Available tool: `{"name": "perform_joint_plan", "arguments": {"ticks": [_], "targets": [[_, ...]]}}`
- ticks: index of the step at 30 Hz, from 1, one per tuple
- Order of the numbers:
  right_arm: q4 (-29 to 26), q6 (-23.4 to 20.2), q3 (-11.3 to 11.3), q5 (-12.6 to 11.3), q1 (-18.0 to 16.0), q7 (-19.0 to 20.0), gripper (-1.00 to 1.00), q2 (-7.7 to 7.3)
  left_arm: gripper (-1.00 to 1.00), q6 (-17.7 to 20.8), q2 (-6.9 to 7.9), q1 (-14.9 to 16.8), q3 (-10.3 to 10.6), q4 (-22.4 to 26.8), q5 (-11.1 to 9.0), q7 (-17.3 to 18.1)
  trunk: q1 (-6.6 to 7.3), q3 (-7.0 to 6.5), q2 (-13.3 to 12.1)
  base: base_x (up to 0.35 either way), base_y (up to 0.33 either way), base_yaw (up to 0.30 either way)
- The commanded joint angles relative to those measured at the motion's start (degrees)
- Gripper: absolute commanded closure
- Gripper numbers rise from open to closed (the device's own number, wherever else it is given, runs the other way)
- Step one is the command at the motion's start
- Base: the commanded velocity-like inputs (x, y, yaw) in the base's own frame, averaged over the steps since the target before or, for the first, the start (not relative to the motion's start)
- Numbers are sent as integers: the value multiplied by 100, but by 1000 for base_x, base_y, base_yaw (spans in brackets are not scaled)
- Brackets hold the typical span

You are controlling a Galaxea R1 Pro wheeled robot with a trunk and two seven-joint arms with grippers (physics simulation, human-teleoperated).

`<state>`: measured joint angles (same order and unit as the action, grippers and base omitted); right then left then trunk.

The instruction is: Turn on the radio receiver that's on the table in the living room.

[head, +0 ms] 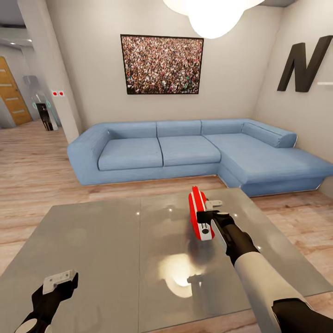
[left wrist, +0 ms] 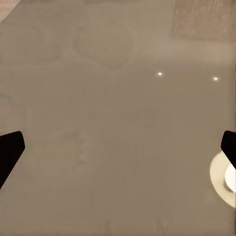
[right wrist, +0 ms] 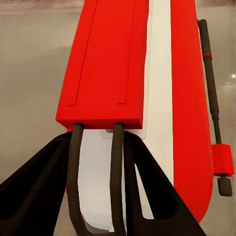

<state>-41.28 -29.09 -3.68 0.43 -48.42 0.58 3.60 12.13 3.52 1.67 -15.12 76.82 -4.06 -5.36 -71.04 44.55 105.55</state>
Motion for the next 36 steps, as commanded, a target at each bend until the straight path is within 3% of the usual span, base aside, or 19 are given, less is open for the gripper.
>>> {"name": "perform_joint_plan", "arguments": {"ticks": [1,36], "targets": [[-2,0,-1,8,-1,-5,100,0,-100,0,0,0,0,0,1,0,23,-19,-41,0,0,0],[-2,0,-4,27,-1,-5,100,1,-100,0,5,0,-13,0,2,-10,791,-647,-1445,0,0,0]]}}
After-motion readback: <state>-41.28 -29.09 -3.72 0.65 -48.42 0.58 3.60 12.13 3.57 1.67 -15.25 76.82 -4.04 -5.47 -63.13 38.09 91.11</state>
